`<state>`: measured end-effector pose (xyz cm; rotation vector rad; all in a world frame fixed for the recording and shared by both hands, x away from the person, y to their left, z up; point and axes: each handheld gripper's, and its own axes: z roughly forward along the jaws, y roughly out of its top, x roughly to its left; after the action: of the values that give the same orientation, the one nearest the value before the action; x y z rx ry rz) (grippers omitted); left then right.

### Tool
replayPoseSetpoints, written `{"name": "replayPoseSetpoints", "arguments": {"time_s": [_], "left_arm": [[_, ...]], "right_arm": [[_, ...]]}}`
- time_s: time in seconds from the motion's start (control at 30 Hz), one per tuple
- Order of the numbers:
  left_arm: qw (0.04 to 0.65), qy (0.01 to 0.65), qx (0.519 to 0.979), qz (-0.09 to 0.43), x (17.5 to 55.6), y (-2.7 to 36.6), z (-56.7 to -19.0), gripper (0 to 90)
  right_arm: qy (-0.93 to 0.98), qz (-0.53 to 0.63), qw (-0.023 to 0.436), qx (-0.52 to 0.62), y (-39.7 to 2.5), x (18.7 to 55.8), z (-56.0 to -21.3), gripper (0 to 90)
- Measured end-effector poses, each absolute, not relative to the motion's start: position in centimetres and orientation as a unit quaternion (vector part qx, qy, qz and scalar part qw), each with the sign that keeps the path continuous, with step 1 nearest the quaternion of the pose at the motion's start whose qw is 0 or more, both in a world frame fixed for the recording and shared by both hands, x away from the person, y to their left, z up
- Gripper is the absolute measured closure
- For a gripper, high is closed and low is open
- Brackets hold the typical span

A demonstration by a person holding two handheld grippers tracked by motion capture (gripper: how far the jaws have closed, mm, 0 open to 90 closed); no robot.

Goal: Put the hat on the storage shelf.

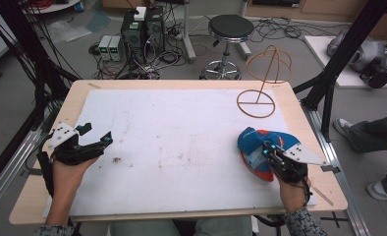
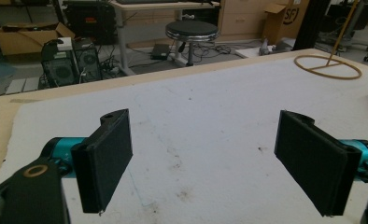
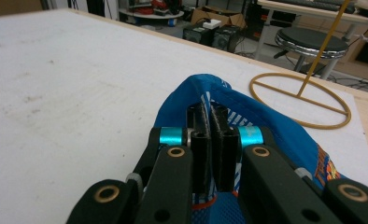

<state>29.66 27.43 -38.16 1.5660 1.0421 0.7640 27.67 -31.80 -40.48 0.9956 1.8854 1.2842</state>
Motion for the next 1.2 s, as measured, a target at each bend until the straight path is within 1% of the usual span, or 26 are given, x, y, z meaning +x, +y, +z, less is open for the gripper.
{"name": "replayPoseSetpoints", "arguments": {"time_s": [0.6,0.93,1.2], "left_arm": [[0.528,0.438,0.648,0.330,29.6,27.7,-38.0,20.7],[0.530,0.439,0.646,0.329,29.5,27.8,-37.9,20.6],[0.531,0.437,0.646,0.329,29.4,28.0,-37.7,20.7]], "right_arm": [[0.675,0.537,0.298,0.409,-33.8,28.5,-38.7,88.1],[0.641,0.563,0.311,0.420,-35.2,29.0,-36.6,88.2],[0.608,0.586,0.336,0.417,-36.4,29.7,-33.5,88.3]]}}
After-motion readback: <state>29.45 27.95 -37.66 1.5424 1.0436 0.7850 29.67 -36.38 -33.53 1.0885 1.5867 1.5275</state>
